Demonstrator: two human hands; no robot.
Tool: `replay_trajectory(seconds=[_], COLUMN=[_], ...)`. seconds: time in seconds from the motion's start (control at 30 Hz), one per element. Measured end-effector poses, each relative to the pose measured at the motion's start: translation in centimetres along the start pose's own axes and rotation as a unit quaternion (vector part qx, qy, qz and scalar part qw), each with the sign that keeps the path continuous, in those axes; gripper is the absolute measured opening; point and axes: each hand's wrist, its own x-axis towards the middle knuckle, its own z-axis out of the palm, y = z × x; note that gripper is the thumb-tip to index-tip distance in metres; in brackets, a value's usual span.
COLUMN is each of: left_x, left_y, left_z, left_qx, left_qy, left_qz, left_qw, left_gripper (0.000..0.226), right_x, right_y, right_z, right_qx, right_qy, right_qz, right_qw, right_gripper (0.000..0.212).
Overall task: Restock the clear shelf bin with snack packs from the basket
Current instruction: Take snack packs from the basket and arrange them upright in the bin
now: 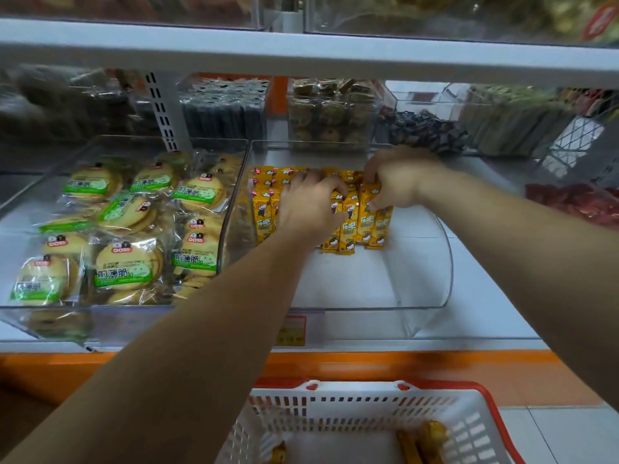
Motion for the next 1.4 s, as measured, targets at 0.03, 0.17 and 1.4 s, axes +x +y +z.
replay_trajectory(seconds=[0.03,0.17,1.4], left_x=[0.0,0.0,-7.1], left_y=[0.0,0.0,6.7], left_z=[0.0,-0.2,-12.0], left_qx=[0.002,0.021,0.041], left_qy=[0.003,0.005,-0.21], left_qz=[0.005,0.029,0.055], left_qw=[1.0,0.999,0.975], left_gripper=[0.039,0.058,0.047], right_x=[0.3,0.8,-14.3], right_y=[-0.2,-0.5,-2.2], right_z=[0.1,0.1,0.2], right_qx=[-0.011,-0.03,0.231], right_qy=[-0.018,-0.056,0.09], right_qz=[-0.005,-0.022,0.155], right_qw=[1.0,0.998,0.956], right_gripper=[0.039,0.035,0.066])
